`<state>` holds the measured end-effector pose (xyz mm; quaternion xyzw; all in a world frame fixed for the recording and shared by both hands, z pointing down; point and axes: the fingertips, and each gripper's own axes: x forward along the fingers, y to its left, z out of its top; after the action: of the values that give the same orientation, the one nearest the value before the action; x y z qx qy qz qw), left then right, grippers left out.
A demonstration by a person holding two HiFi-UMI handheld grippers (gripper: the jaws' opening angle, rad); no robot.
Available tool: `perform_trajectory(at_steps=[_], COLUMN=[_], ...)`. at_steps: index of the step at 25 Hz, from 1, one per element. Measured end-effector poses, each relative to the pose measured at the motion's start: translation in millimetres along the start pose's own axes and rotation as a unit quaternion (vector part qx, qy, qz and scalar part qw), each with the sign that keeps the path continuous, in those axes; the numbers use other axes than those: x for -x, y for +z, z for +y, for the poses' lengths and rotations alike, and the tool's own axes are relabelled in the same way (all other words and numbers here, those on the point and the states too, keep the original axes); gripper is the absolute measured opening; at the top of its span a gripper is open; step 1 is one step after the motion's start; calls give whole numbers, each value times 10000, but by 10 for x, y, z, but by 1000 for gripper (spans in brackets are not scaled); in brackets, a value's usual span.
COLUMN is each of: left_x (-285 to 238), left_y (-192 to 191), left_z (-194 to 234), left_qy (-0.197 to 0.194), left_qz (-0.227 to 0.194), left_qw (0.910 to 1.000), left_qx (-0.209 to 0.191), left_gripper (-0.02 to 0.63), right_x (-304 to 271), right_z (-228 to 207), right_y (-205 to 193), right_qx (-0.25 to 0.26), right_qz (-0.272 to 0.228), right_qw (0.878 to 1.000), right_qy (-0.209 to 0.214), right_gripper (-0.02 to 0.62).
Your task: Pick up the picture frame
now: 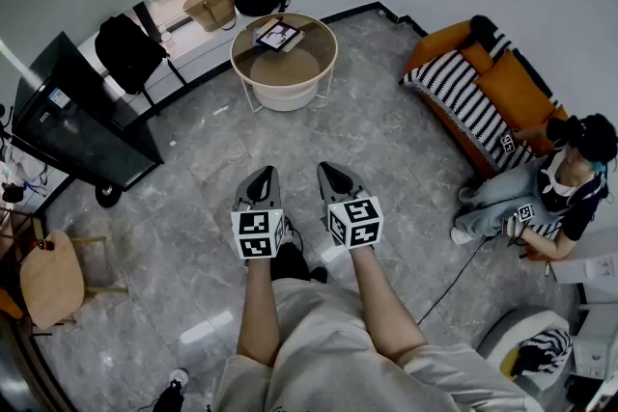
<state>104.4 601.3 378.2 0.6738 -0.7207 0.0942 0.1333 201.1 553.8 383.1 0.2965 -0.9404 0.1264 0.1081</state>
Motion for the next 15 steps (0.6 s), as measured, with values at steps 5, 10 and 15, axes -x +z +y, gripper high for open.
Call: perform_trajectory(at_steps=[5, 10, 15], left_x=[75, 81, -91], left_y=[44, 72, 48], left_z=[18, 102, 129], left_qy=[134, 203, 130], left_qz=[-24, -34, -40], left_qw=[9999, 9997, 9999], left_qx=[-107, -131, 83], left_gripper=[21, 21, 21], right_x=[76, 43, -54], right_z=[-109, -139, -256], right_y=[17, -13, -26], right_qx=[-96, -152, -701], right_qz=[-36, 50, -57], right_qw=[9999, 9999, 9975], right_qy=[-10, -14, 120], right_gripper=[34, 34, 34])
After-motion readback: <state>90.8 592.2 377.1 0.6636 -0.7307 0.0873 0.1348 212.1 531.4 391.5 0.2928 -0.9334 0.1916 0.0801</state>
